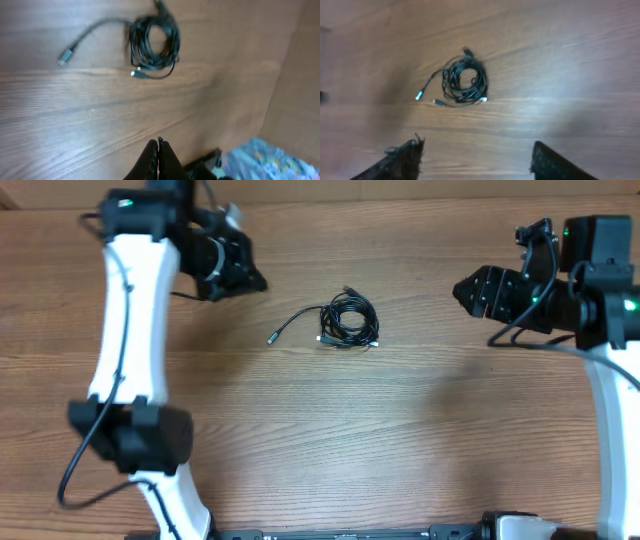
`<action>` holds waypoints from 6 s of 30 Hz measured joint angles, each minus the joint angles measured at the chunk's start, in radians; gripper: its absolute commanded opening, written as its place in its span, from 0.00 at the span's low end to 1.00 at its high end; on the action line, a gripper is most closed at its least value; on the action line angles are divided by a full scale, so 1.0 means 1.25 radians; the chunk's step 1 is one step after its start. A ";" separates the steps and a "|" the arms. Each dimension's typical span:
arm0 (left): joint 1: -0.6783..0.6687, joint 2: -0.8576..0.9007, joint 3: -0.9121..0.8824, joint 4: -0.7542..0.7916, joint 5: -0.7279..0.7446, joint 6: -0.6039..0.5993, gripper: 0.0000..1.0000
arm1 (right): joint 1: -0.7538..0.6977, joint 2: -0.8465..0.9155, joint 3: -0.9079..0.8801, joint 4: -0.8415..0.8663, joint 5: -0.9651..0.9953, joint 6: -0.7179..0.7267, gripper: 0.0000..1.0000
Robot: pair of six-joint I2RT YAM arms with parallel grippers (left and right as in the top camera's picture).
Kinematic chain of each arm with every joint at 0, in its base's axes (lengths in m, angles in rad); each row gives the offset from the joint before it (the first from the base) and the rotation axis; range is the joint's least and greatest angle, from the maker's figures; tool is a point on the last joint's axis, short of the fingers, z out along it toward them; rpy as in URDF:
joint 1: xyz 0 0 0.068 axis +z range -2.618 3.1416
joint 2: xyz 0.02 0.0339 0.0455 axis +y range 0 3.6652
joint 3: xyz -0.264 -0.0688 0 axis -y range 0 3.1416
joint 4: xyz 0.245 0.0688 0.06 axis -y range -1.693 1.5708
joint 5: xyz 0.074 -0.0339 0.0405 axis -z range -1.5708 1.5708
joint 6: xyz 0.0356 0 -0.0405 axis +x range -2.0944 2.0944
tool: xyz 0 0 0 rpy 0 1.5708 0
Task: Untangle cables
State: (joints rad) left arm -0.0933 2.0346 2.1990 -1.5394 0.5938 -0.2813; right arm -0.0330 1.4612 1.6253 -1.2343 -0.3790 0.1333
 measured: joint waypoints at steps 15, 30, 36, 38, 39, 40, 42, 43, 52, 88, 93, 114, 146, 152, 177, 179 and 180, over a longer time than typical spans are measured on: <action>-0.216 0.253 0.000 0.202 -0.106 -0.083 0.40 | 0.057 0.211 0.000 -0.017 -0.097 0.001 0.61; -0.260 0.360 0.000 0.229 -0.261 -0.109 0.04 | 0.147 0.316 0.000 0.051 -0.061 0.041 0.54; -0.238 0.360 0.000 0.167 -0.304 -0.065 0.04 | 0.147 0.320 -0.008 0.104 -0.003 0.125 0.51; -0.226 0.360 0.000 0.144 -0.324 -0.059 0.04 | 0.147 0.320 -0.023 0.113 0.004 0.146 0.49; -0.221 0.360 0.000 0.137 -0.330 -0.056 0.04 | 0.147 0.320 -0.030 0.113 0.007 0.154 0.49; -0.215 0.360 0.000 0.132 -0.335 -0.052 0.04 | 0.149 0.320 -0.040 0.116 0.010 0.165 0.48; -0.206 0.360 0.000 0.124 -0.343 -0.045 0.04 | 0.153 0.320 -0.064 0.125 0.014 0.179 0.47; -0.203 0.360 0.000 0.121 -0.348 -0.044 0.04 | 0.156 0.320 -0.076 0.132 0.016 0.185 0.46; -0.198 0.360 0.000 0.099 -0.359 -0.002 0.08 | 0.247 0.320 -0.196 0.249 0.020 0.248 0.34; -0.203 0.364 0.083 -0.012 -0.324 0.002 0.55 | 0.378 0.321 -0.283 0.509 0.198 0.401 0.19; -0.224 0.364 -0.012 0.069 -0.341 -0.034 0.04 | 0.378 0.321 -0.284 0.505 0.199 0.397 0.19; -0.154 0.361 0.278 -0.116 -0.137 0.068 0.04 | 0.368 0.321 -0.284 0.505 0.116 0.359 0.49; -0.138 0.361 0.278 -0.118 0.262 0.050 0.04 | 0.309 0.321 -0.284 0.478 -0.047 0.228 0.36; -0.130 0.361 0.278 -0.118 0.342 0.062 0.04 | 0.309 0.321 -0.284 0.486 0.015 0.213 0.32; -0.130 0.361 0.278 -0.118 0.382 0.081 0.04 | 0.309 0.321 -0.284 0.580 0.089 0.144 0.26; -0.130 0.361 0.278 -0.118 0.382 0.085 0.04 | 0.309 0.321 -0.284 0.581 0.091 0.144 0.26; -0.130 0.361 0.278 -0.118 0.382 0.088 0.04 | 0.309 0.323 -0.284 0.582 0.092 0.144 0.27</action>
State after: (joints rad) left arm -0.2554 2.4855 2.5462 -1.6867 1.0714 -0.1719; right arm 0.3534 1.8645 1.2705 -0.5064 -0.2634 0.3130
